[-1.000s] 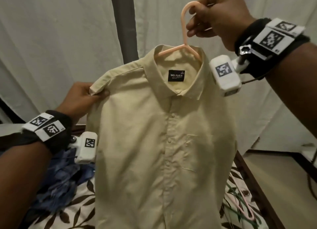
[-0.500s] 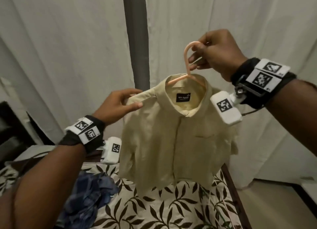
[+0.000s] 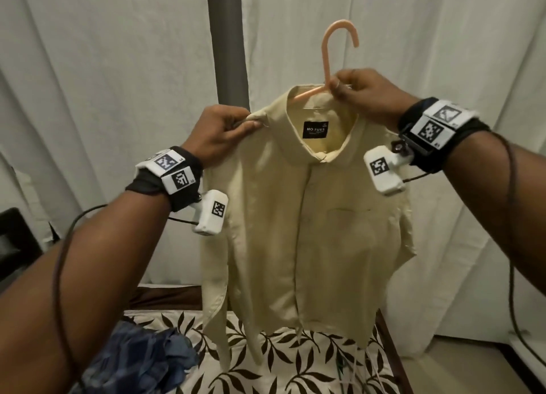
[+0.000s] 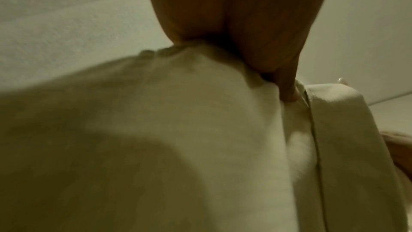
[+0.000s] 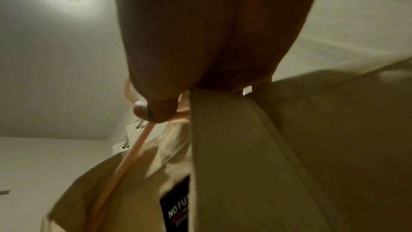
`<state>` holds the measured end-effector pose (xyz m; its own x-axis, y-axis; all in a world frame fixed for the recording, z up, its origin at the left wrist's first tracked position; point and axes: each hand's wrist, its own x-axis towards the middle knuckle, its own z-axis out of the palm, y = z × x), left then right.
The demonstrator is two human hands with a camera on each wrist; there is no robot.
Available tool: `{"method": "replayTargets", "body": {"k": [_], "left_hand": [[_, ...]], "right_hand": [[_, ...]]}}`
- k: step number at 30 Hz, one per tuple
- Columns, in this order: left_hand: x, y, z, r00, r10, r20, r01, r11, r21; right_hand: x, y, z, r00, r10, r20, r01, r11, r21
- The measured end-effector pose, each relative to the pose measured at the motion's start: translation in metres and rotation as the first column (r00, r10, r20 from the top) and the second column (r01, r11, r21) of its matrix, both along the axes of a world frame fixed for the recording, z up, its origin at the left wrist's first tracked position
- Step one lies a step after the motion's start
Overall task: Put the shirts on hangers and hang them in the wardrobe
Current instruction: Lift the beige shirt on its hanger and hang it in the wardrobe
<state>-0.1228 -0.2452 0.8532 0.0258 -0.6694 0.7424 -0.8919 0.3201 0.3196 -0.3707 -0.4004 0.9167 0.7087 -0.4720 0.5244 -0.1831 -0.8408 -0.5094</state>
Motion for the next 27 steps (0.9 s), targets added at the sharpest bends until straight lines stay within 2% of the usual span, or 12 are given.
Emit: {"method": "replayTargets", "body": {"k": [3, 7, 10, 12, 14, 16, 18, 20, 22, 24, 25, 27], "left_hand": [[0.003, -0.001, 0.003, 1.0, -0.001, -0.013, 0.001, 1.0, -0.016], [0.001, 0.007, 0.004, 0.996, 0.03, -0.085, -0.031, 1.0, -0.007], [0.009, 0.024, -0.004, 0.935, -0.044, -0.352, 0.094, 0.988, 0.126], [0.027, 0.041, -0.023, 0.863, -0.04, -0.504, 0.227, 0.921, 0.315], [0.046, 0.055, -0.049, 0.901, 0.065, -0.429, 0.176, 0.849, 0.499], [0.066, 0.062, -0.073, 0.946, 0.214, -0.243, -0.033, 0.81, 0.586], [0.087, 0.068, -0.086, 0.922, 0.375, -0.101, -0.246, 0.766, 0.594], [0.097, 0.071, -0.089, 0.898, 0.417, -0.142, -0.277, 0.785, 0.554], [0.092, 0.071, -0.082, 0.826, 0.396, -0.402, -0.262, 0.9, 0.349], [0.072, 0.069, -0.062, 0.78, 0.175, -0.601, -0.223, 0.975, -0.005], [0.057, 0.067, -0.05, 0.764, 0.019, -0.645, -0.126, 0.985, -0.12], [0.018, 0.06, -0.027, 0.68, -0.249, -0.69, 0.183, 0.968, -0.169]], "right_hand": [[-0.002, -0.003, -0.009, 0.999, 0.041, -0.032, -0.041, 0.999, -0.012], [-0.002, -0.005, -0.008, 1.0, -0.002, 0.017, 0.005, 0.985, -0.172], [-0.002, -0.004, 0.004, 0.989, -0.042, 0.142, 0.071, 0.977, -0.203], [-0.006, -0.006, 0.016, 0.977, -0.067, 0.203, 0.106, 0.977, -0.185], [-0.013, -0.008, 0.025, 0.969, -0.085, 0.23, 0.128, 0.975, -0.179], [-0.017, -0.01, 0.031, 0.972, -0.083, 0.22, 0.129, 0.97, -0.205], [-0.015, -0.01, 0.032, 0.981, -0.073, 0.18, 0.114, 0.967, -0.229], [-0.009, -0.01, 0.03, 0.981, -0.073, 0.179, 0.114, 0.966, -0.233], [-0.004, -0.009, 0.026, 0.979, -0.085, 0.188, 0.127, 0.966, -0.225], [-0.001, -0.009, 0.022, 0.981, -0.097, 0.168, 0.133, 0.967, -0.217], [0.0, -0.009, 0.021, 0.983, -0.098, 0.156, 0.131, 0.968, -0.214], [0.0, -0.003, 0.022, 0.985, -0.086, 0.148, 0.117, 0.97, -0.212]]}}
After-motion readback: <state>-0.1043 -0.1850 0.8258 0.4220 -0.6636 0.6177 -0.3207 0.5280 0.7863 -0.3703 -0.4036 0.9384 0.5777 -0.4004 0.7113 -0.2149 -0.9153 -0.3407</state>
